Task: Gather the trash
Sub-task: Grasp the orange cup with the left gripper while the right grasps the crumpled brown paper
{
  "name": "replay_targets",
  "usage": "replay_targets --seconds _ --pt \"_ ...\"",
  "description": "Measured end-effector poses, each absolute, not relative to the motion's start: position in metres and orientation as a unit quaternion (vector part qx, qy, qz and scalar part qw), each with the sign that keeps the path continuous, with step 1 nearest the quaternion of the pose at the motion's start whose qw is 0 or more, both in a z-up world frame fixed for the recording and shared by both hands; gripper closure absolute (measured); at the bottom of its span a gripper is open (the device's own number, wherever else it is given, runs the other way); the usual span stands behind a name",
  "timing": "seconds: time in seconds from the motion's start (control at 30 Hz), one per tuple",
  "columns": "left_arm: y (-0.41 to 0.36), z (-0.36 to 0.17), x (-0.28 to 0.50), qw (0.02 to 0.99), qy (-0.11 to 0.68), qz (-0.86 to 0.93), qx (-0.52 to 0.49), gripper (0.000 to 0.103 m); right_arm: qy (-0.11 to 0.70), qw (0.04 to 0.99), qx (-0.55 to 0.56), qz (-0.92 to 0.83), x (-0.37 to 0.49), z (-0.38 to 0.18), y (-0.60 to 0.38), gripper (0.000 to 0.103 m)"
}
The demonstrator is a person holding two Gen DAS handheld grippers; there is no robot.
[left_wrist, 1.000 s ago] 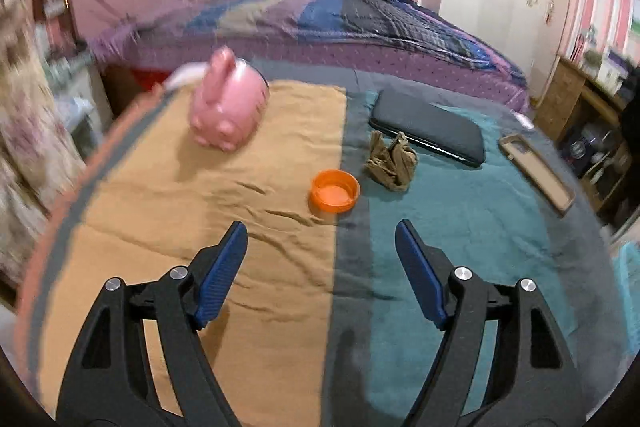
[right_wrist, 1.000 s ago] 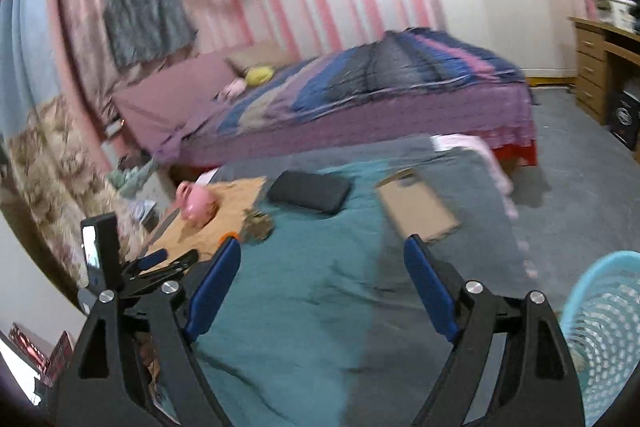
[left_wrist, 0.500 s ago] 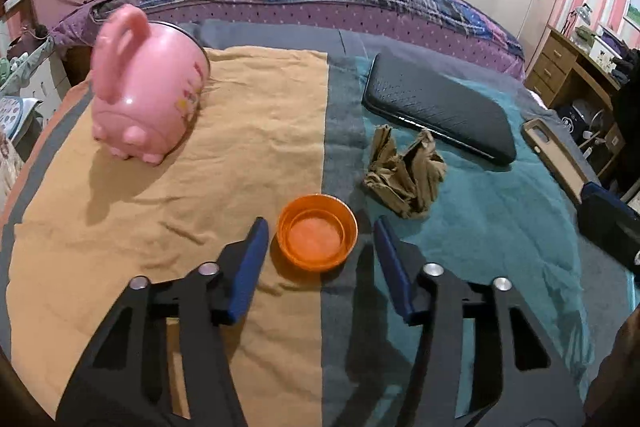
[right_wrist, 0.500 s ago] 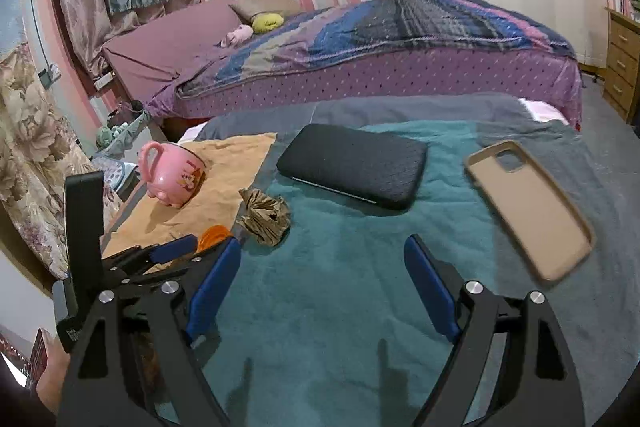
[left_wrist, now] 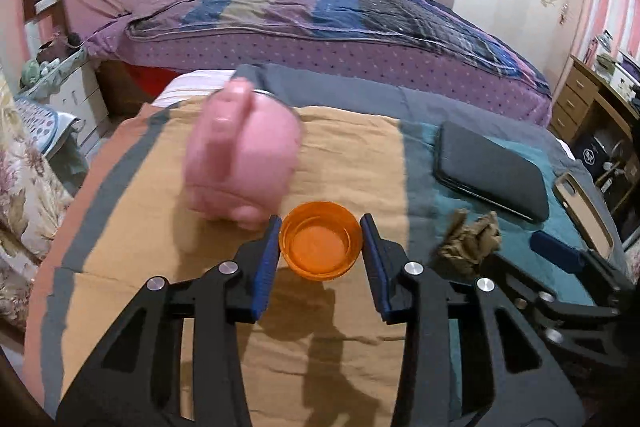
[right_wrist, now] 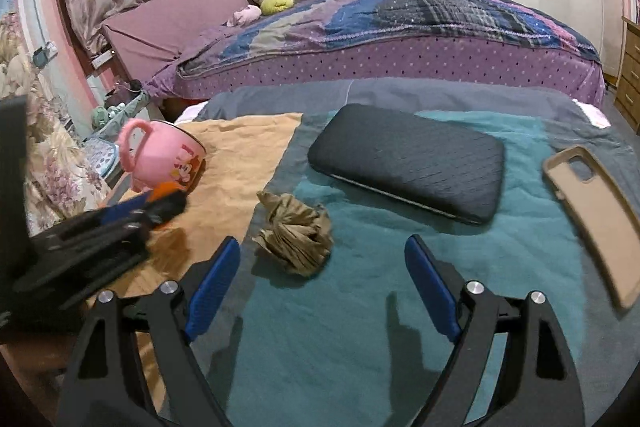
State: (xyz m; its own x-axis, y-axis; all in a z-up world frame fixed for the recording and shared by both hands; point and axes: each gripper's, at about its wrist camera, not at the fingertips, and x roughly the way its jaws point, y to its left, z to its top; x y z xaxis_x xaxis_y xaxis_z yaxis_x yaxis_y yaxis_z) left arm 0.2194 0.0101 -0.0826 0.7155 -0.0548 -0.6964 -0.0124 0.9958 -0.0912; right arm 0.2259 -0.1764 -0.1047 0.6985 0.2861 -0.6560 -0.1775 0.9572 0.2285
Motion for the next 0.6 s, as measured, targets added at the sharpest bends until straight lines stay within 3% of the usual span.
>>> replay_targets --seconds 0.3,0.33,0.4,0.43,0.47,0.6 --pt "0.036 -0.095 0.221 0.916 0.398 -0.013 -0.055 0.064 0.395 0.910 0.040 0.122 0.248 -0.117 -0.140 0.020" --pt "0.037 -0.093 0.219 0.916 0.396 -0.014 -0.057 0.064 0.409 0.905 0.034 0.110 0.252 -0.120 -0.138 0.022" --pt "0.037 -0.088 0.216 0.918 0.391 -0.017 -0.058 0.064 0.410 0.906 0.031 0.104 0.253 -0.117 -0.137 0.037" --pt "0.037 -0.086 0.214 0.919 0.389 -0.019 -0.059 0.064 0.408 0.907 0.030 0.103 0.252 -0.116 -0.137 0.050" --pt "0.036 -0.084 0.212 0.920 0.386 -0.021 -0.059 0.064 0.405 0.908 0.030 0.108 0.250 -0.116 -0.136 0.054" --pt "0.034 -0.079 0.204 0.922 0.382 -0.026 -0.061 0.064 0.387 0.914 0.030 0.120 0.239 -0.109 -0.139 0.055"
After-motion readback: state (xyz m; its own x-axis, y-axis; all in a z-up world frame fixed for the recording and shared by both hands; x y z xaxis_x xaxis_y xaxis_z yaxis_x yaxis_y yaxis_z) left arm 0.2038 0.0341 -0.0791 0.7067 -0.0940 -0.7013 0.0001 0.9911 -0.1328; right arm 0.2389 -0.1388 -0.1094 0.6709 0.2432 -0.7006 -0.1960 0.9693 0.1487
